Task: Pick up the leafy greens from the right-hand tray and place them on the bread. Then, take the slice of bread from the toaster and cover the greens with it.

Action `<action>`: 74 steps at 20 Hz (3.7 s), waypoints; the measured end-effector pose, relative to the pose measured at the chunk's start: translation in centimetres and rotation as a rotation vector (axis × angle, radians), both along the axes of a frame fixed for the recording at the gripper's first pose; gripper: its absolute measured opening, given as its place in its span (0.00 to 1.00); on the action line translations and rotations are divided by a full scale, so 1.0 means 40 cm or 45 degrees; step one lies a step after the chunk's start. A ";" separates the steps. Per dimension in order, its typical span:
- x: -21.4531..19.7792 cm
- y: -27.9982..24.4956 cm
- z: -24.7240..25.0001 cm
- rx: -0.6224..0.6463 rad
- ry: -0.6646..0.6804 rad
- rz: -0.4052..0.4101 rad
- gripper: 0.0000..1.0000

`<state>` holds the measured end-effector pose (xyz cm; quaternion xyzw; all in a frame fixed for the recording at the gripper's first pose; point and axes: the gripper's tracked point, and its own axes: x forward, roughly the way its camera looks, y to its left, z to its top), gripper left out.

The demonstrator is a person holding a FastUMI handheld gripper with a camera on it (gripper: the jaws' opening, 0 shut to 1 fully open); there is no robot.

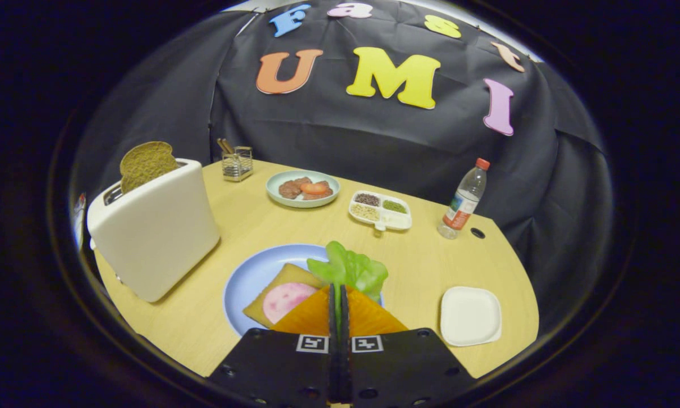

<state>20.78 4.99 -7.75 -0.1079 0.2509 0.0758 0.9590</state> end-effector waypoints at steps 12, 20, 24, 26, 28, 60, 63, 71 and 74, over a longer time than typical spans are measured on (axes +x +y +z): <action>0.020 0.130 -0.057 0.201 0.035 0.013 0.25; -0.020 0.134 0.096 0.223 -0.221 -0.019 0.66; -0.072 0.145 0.204 0.240 -0.391 -0.081 0.95; -0.099 0.162 0.257 0.229 -0.475 -0.117 0.98; -0.126 0.204 0.283 0.227 -0.522 -0.138 0.97; -0.019 0.659 0.144 0.216 -0.280 -0.193 0.10; -0.031 0.649 0.167 0.262 -0.289 -0.184 0.03; -0.089 0.606 0.371 0.436 -0.401 -0.092 0.03; -0.114 0.553 0.424 0.481 -0.446 -0.082 0.03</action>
